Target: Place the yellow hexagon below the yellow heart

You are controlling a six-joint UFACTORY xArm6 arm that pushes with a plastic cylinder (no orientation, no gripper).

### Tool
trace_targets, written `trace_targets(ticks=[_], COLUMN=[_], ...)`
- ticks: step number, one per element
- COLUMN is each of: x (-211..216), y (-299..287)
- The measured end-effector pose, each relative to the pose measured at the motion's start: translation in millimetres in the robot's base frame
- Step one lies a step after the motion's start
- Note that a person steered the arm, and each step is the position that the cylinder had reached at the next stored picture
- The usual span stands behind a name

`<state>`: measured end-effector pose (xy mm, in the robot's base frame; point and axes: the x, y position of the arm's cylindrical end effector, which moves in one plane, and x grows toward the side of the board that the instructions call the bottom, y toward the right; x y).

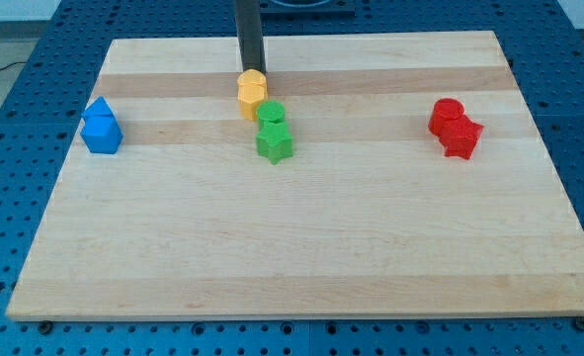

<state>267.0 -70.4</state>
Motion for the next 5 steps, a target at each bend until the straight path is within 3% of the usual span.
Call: trace_targets(ticks=[1, 3, 5], x=[-15, 27, 56], y=[27, 56, 3])
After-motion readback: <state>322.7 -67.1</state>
